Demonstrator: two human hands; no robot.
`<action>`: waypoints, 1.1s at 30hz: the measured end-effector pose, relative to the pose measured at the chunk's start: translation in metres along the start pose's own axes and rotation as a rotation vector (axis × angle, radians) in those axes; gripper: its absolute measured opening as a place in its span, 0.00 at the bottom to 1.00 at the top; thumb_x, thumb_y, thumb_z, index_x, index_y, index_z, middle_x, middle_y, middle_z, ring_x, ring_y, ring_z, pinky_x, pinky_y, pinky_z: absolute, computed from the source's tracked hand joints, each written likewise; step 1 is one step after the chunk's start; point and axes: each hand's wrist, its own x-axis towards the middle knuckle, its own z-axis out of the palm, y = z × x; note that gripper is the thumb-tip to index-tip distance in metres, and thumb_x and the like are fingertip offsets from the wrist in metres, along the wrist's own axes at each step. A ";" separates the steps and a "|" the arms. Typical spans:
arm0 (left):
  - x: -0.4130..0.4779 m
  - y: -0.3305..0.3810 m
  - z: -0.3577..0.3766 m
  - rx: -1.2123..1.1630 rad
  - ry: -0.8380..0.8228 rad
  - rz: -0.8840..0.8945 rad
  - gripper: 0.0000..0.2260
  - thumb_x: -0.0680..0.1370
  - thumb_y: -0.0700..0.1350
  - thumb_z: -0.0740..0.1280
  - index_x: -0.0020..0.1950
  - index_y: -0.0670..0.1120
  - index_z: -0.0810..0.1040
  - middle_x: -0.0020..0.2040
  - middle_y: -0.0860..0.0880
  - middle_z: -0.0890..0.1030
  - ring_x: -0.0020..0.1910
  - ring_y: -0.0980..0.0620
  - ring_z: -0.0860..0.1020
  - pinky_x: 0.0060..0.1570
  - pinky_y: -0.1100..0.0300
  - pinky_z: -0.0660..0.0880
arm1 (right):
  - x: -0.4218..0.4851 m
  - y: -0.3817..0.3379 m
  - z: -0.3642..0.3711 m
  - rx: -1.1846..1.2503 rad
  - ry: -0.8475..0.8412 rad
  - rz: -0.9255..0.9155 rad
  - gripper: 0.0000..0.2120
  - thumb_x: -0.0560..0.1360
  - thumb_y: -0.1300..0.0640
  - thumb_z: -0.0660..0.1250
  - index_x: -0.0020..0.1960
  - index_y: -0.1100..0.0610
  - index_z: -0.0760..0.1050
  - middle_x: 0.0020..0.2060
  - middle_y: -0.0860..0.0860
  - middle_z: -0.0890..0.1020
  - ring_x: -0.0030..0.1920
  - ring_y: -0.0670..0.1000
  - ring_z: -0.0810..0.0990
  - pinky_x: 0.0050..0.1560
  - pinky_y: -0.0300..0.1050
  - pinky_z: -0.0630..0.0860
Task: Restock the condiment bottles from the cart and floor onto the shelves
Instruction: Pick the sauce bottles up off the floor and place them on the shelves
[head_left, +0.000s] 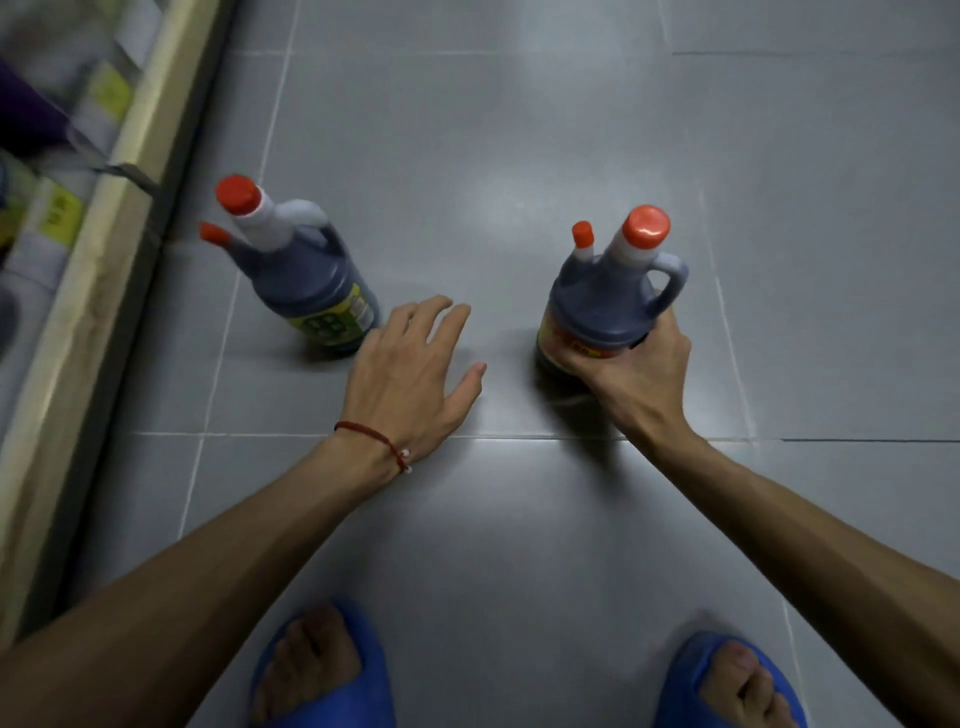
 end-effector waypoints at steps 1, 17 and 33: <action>-0.009 -0.008 -0.002 -0.026 0.015 -0.039 0.28 0.81 0.59 0.63 0.76 0.46 0.69 0.72 0.44 0.73 0.68 0.44 0.73 0.61 0.47 0.77 | -0.002 -0.007 0.008 0.003 -0.020 -0.016 0.38 0.68 0.40 0.82 0.70 0.56 0.73 0.56 0.52 0.84 0.54 0.52 0.84 0.58 0.53 0.84; -0.032 -0.132 -0.003 -0.791 0.173 -0.625 0.55 0.64 0.55 0.84 0.81 0.50 0.55 0.78 0.50 0.66 0.75 0.48 0.68 0.73 0.45 0.70 | -0.009 -0.062 0.096 0.036 -0.227 -0.171 0.46 0.63 0.29 0.77 0.70 0.56 0.73 0.57 0.49 0.83 0.54 0.47 0.83 0.55 0.38 0.82; -0.006 -0.122 -0.005 -0.858 0.201 -0.531 0.47 0.58 0.49 0.87 0.73 0.44 0.71 0.56 0.56 0.80 0.55 0.59 0.79 0.58 0.60 0.77 | -0.017 -0.069 0.087 0.007 -0.267 -0.122 0.42 0.62 0.41 0.84 0.69 0.54 0.72 0.57 0.48 0.83 0.54 0.48 0.83 0.55 0.44 0.83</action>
